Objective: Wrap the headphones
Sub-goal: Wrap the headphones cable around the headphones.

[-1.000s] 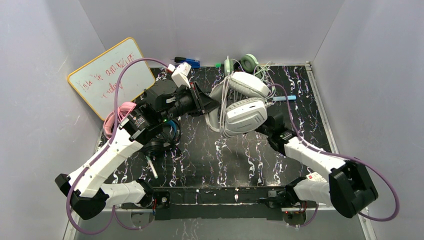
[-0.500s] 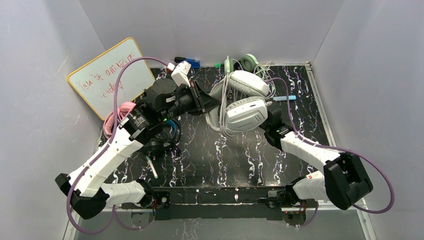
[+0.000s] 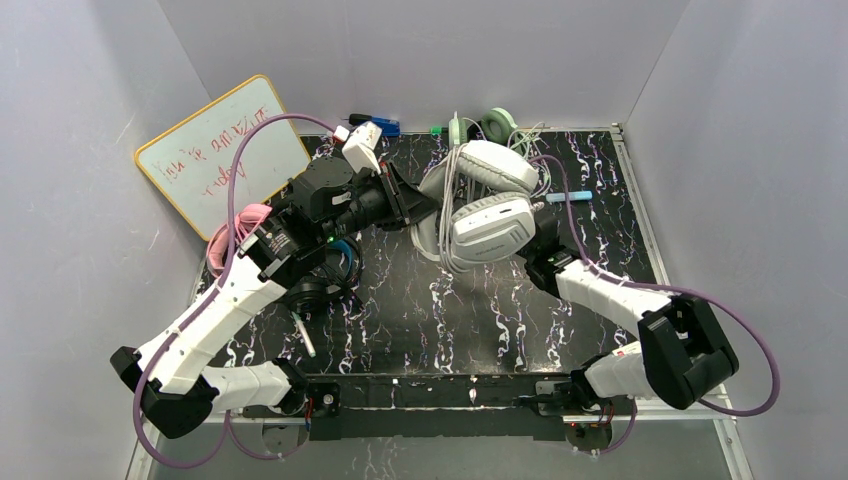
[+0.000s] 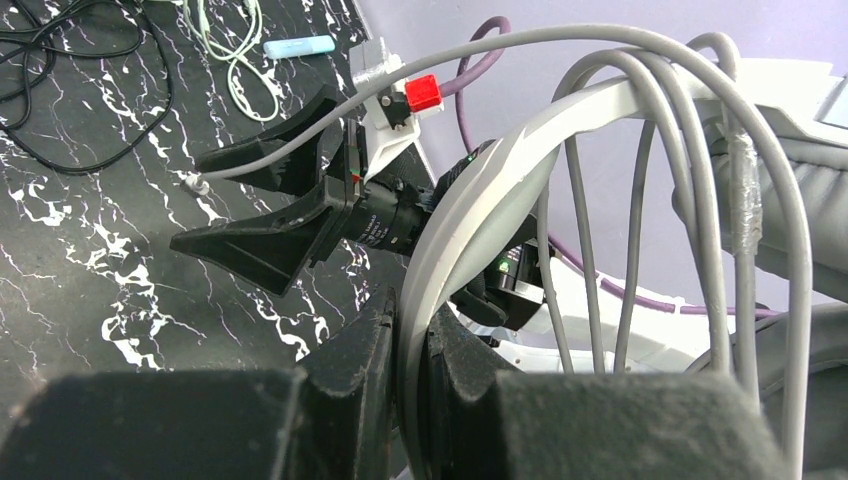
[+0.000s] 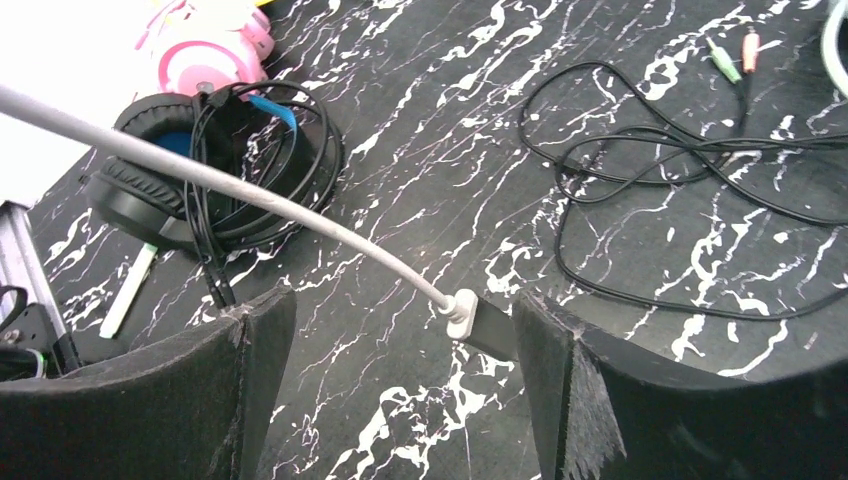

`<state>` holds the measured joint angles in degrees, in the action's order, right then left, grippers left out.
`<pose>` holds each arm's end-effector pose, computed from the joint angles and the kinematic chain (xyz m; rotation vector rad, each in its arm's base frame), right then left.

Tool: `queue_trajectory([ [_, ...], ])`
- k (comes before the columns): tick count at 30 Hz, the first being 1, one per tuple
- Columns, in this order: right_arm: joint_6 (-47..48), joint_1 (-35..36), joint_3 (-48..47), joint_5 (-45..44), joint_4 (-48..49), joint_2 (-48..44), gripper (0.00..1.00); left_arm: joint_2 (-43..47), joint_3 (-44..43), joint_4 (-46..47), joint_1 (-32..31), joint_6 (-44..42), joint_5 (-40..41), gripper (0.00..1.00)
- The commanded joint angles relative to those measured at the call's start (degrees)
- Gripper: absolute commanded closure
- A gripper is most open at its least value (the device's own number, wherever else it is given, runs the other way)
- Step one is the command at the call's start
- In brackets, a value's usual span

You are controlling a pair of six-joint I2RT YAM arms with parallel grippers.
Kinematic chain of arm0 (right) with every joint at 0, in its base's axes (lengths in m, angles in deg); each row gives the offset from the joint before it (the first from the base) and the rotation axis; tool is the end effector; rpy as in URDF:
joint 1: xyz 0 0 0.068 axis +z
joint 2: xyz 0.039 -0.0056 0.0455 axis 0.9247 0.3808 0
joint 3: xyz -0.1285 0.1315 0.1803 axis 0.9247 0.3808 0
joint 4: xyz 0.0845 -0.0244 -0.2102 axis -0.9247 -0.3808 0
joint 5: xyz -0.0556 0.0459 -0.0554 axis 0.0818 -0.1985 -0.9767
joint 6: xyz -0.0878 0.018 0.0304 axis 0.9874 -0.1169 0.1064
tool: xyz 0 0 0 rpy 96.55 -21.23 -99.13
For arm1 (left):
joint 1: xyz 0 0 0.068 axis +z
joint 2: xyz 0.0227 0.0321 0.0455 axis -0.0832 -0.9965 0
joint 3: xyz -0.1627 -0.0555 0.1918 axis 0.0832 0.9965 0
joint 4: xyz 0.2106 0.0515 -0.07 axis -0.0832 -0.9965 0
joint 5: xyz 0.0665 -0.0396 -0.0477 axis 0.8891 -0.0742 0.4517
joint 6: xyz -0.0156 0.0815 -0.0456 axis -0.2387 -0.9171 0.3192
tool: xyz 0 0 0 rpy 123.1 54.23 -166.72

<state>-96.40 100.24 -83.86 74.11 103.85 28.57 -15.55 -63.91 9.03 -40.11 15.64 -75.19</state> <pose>0.2550 0.1876 0.2556 -0.4270 1.7375 0.8390 0.1825 -0.1948 0.4317 0.0704 1.8393 -1.2546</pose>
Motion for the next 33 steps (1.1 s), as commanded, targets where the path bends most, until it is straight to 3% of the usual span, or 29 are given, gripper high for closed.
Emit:
queue_trajectory([
  [1, 1.51, -0.19, -3.6, 5.69, 5.95, 1.38, 0.14, 0.91, -3.92, 4.17, -0.24, 1.63, 0.31, 1.0],
  [8, 0.79, -0.19, -5.01, 6.86, 8.77, 5.16, 0.4, 0.19, -5.24, 2.12, -0.29, 1.72, -0.17, 1.0],
  [12, 0.44, -0.19, -5.05, 6.82, 8.85, 5.35, 0.75, 0.36, -5.63, 1.25, -0.27, 1.52, 0.15, 1.0],
  [15, -0.22, -0.19, -3.86, 6.06, 9.36, 4.55, 0.86, 0.32, -5.82, 0.1, -0.29, 1.26, 0.59, 1.0],
  [17, -0.85, -0.19, -3.33, 5.05, 9.18, 3.95, 0.99, 0.11, -5.96, -0.75, -0.29, 1.02, 0.86, 1.0],
  [24, -7.3, -4.86, -1.4, -2.33, 4.02, 2.16, 0.99, -0.17, -6.99, -6.13, -0.29, -2.56, 3.31, 1.0],
  [30, -11.59, -8.54, 3.21, 4.24, 4.09, 2.29, 0.99, 0.69, -7.93, -8.84, -0.26, -4.5, 10.3, 1.0],
  [33, -12.98, -8.2, 5.47, 12.97, 5.42, 3.09, 0.99, -0.38, -10.29, -9.95, -0.26, -4.59, 12.06, 1.0],
])
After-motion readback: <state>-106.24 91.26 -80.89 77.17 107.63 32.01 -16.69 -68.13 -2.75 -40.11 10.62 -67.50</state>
